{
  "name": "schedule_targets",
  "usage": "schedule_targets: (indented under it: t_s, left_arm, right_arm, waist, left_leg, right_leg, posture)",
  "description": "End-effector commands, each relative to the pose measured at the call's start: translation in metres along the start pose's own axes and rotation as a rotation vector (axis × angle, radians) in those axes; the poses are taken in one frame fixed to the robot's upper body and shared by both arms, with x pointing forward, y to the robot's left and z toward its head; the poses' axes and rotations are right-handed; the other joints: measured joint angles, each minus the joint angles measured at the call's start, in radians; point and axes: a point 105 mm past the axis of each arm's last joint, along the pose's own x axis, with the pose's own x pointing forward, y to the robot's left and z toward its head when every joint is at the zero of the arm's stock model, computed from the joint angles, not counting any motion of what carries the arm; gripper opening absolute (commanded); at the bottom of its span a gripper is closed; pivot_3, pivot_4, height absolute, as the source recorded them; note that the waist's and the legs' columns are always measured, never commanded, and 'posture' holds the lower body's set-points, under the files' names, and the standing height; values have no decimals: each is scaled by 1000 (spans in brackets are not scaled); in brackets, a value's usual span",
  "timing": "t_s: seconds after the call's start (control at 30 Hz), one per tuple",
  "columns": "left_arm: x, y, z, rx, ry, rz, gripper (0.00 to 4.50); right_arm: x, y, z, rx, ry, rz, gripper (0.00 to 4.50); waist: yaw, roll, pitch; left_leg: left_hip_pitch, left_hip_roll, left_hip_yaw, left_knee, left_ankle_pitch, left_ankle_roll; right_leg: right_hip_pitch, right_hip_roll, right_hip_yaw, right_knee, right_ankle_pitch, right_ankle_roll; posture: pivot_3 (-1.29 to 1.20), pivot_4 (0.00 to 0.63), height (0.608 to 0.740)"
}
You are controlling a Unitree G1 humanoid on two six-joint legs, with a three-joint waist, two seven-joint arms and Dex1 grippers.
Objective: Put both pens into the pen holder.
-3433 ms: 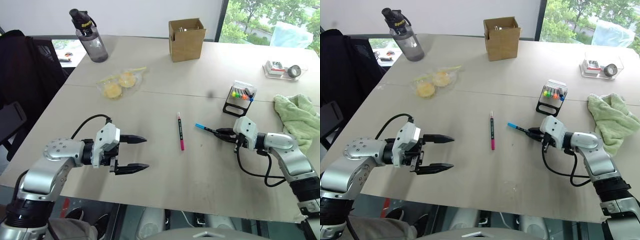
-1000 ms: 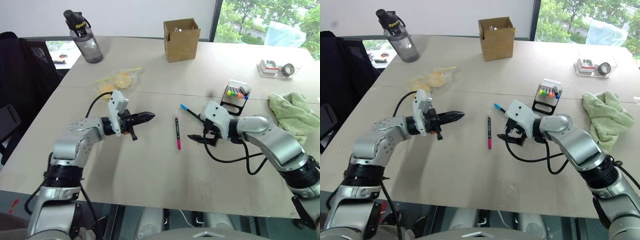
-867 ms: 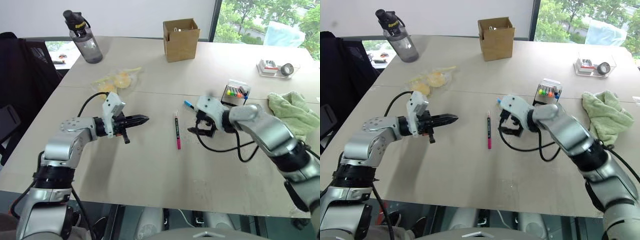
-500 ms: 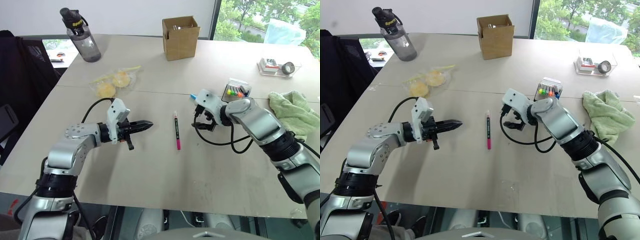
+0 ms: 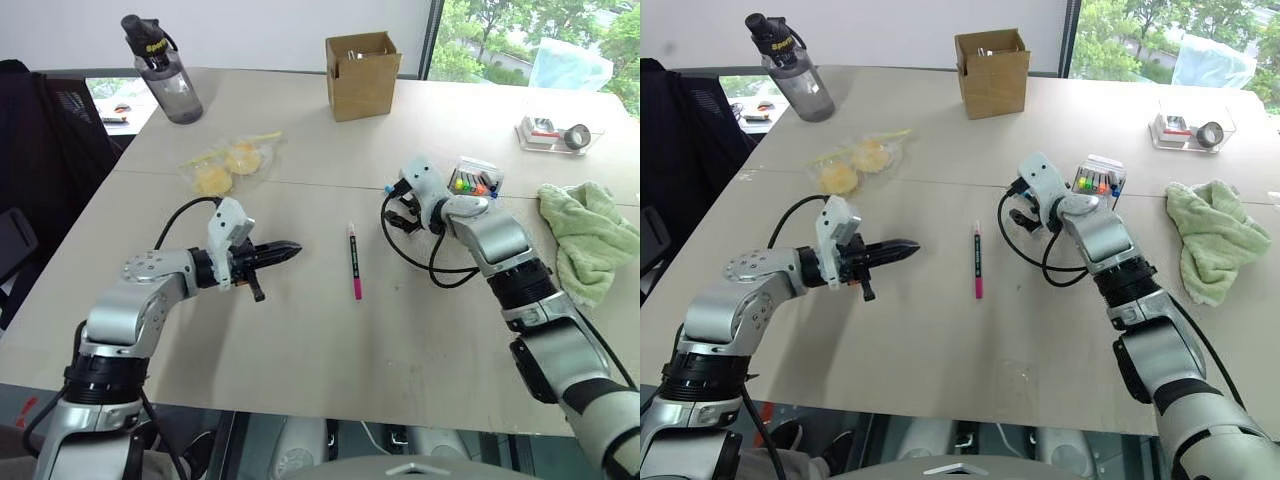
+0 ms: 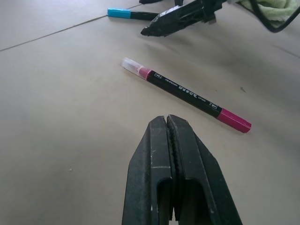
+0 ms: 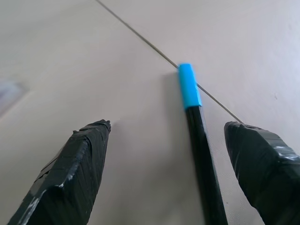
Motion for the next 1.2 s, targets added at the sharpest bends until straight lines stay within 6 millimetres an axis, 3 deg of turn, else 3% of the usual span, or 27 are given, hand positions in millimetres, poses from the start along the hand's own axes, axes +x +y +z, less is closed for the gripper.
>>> schedule_targets:
  t_s: [0.03, 0.13, 0.2, 0.3, 0.47, 0.5, 0.7, 0.83, 0.97, 1.2]
  left_arm:
    - [-1, -2, 15, 41, -45, 0, 0]
    - [-1, -2, 16, 42, -48, 1, 0]
    - [-3, -2, 16, 42, -49, 5, 0]
    - [-5, -1, 17, 40, -53, 15, 0]
    - [-8, 3, 21, 28, -76, 39, 0]
    - [-9, 5, 24, 16, -100, 49, 0]
    - [-9, 15, 40, -136, -286, 96, 0]
    - [4, 21, 59, -394, -535, 105, 0]
    - [12, 23, 70, -528, -645, 70, 0]
    - [34, 9, 84, -610, -694, -81, 0]
  right_arm:
    - [5, -3, 0, 116, 5, -28, 4146]
    - [8, 2, -5, 177, 21, -10, 4146]
    - [8, 2, -6, 180, 21, -1, 3647]
    - [7, 6, -7, 179, 24, 18, 2520]
    - [3, 10, -7, 166, 26, 36, 247]
    - [2, 10, -6, 168, 18, 41, 7]
    - [-15, 21, 12, 148, -127, 120, 7]
    - [-50, 58, 39, 74, -354, 344, 7]
    - [-85, 87, 53, 19, -517, 522, 7]
    - [-97, 104, 61, -31, -575, 581, 7]
  waist:
    - [-1, 0, -1]
    - [-6, -1, -1]
    - [-6, -1, -1]
    - [-6, -1, -1]
    - [-5, -1, -1]
    - [-5, -1, -1]
    - [-1, -1, -1]
    - [3, -2, -1]
    - [-3, -2, -1]
    - [1, -2, -1]
  left_leg:
    - [0, 0, 0, 0, 0, 0]
    - [3, 0, 1, 0, 0, 0]
    - [6, 0, 3, 0, 0, 0]
    - [11, 0, 3, -1, 0, 0]
    - [11, 0, 4, -1, 0, 0]
    - [11, 0, 3, -1, 0, 0]
    - [11, 0, 3, -1, 0, 0]
    - [9, 0, 2, -1, 0, 0]
    - [9, 0, 1, -1, 0, 0]
    - [10, 0, 0, 0, 0, 0]
  right_leg:
    - [0, 0, 0, 0, 0, 0]
    - [1, 0, 1, 2, 0, 0]
    - [3, 0, 3, 4, 0, 0]
    - [7, 0, 3, 5, 0, 0]
    - [7, 0, 4, 5, 0, 0]
    - [7, 0, 4, 5, 0, 0]
    - [8, 0, 3, 4, 0, 0]
    - [8, -1, 3, 2, 0, 0]
    - [8, 0, 3, 2, 0, 0]
    - [9, 0, 2, 2, 0, 0]
  posture:
    - [0, 150, 739]
    - [0, 150, 739]
    - [0, 150, 739]
    - [0, 150, 739]
    - [0, 150, 739]
    - [0, 150, 739]
    - [0, 150, 739]
    - [0, 150, 739]
    - [0, 150, 739]
    - [0, 150, 739]
